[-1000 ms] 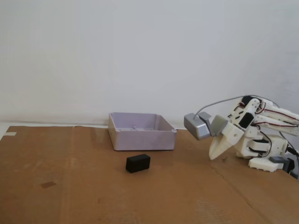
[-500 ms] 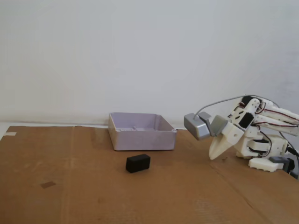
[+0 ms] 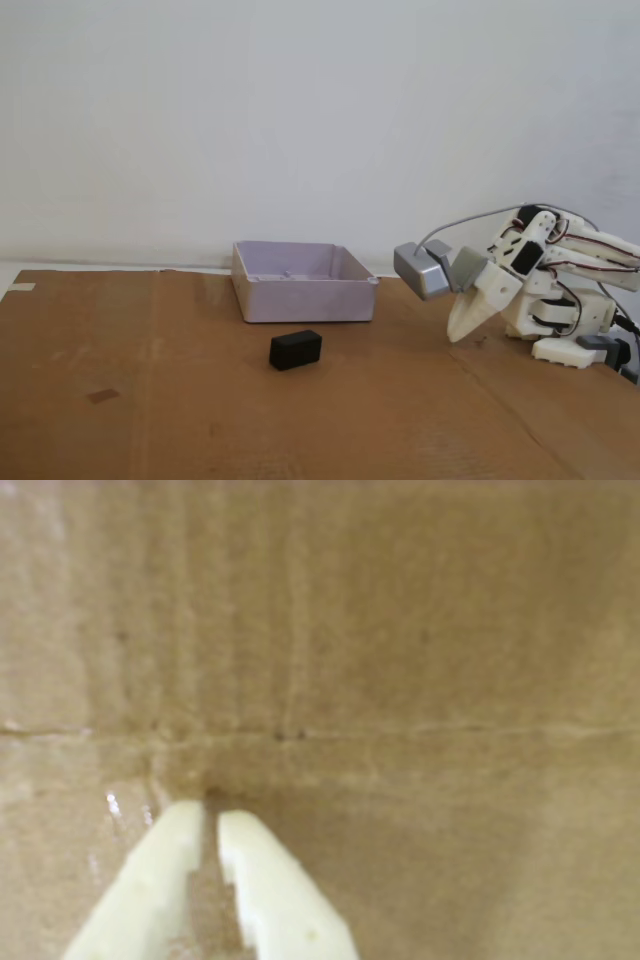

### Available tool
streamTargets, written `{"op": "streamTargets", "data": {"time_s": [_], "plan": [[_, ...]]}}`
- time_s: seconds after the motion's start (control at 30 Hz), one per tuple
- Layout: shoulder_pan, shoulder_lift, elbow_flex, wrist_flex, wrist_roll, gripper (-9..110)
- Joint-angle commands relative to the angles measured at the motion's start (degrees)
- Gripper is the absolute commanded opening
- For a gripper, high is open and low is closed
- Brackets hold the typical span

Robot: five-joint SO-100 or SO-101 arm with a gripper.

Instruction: Grasp a block and put it in the box.

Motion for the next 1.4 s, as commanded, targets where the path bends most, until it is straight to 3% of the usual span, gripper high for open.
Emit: {"op": "streamTargets", "data": {"time_s": [0.0,1.1,1.37], "plan": [[0.6,-0.1,2.4,10.0,0.4,0],[1.0,-1.1,1.9,9.8,0.9,0],[0.9,-9.3,-3.6,3.3,0.4,0]]}}
